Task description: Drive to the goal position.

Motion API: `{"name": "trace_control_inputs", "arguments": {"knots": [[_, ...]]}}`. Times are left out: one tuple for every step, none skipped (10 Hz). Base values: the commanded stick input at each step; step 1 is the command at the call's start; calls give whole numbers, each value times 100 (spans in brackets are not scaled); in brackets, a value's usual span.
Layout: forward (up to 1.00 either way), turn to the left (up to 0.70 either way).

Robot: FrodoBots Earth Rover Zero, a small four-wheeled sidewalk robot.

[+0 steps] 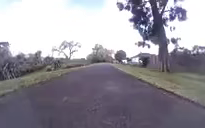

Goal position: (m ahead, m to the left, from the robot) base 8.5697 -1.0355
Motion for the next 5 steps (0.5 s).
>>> {"name": "trace_control_inputs", "arguments": {"knots": [[85,0],[85,0],[85,0],[85,0],[85,0]]}}
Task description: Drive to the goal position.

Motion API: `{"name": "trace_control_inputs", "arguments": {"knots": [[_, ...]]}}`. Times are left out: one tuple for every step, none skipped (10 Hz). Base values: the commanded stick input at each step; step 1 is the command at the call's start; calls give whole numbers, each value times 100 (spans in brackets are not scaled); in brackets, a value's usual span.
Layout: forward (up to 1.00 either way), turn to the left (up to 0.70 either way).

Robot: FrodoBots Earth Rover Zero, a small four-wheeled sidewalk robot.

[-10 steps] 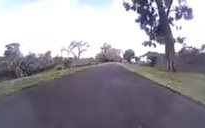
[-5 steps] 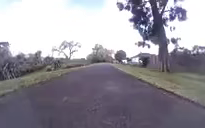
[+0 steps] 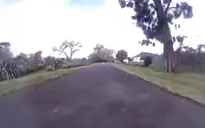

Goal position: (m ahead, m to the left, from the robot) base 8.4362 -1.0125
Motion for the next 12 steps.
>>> {"name": "trace_control_inputs", "arguments": {"knots": [[85,0],[85,0],[85,0],[85,0],[85,0],[85,0],[85,0],[85,0],[85,0],[85,0],[85,-2],[85,-34]]}}
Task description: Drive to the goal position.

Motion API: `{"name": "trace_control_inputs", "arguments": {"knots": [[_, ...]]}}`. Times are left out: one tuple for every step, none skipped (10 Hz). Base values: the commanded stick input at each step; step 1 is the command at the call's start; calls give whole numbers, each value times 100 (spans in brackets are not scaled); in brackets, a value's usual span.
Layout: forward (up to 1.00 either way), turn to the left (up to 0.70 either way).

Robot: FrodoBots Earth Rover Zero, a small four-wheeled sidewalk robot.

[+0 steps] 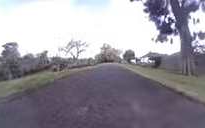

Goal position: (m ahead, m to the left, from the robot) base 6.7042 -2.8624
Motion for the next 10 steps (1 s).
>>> {"name": "trace_control_inputs", "arguments": {"knots": [[85,-34],[85,-34],[85,-34],[85,-34],[85,-34],[85,-33],[85,-30],[85,-3],[85,0],[85,0]]}}
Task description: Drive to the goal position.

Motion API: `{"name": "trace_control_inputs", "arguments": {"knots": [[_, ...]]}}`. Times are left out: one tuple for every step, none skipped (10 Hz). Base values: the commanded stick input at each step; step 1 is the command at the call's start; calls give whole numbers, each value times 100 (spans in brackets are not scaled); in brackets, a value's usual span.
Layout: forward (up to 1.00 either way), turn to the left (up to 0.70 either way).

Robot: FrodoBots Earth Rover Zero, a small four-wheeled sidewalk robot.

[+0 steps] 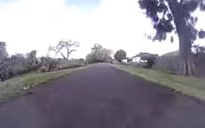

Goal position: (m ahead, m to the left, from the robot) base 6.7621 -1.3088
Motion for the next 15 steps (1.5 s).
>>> {"name": "trace_control_inputs", "arguments": {"knots": [[85,0],[85,0],[85,0],[85,0],[85,0],[85,0],[85,0],[85,-1],[85,-4],[85,-25],[85,-34],[85,-34],[85,-34],[85,-34],[85,-34]]}}
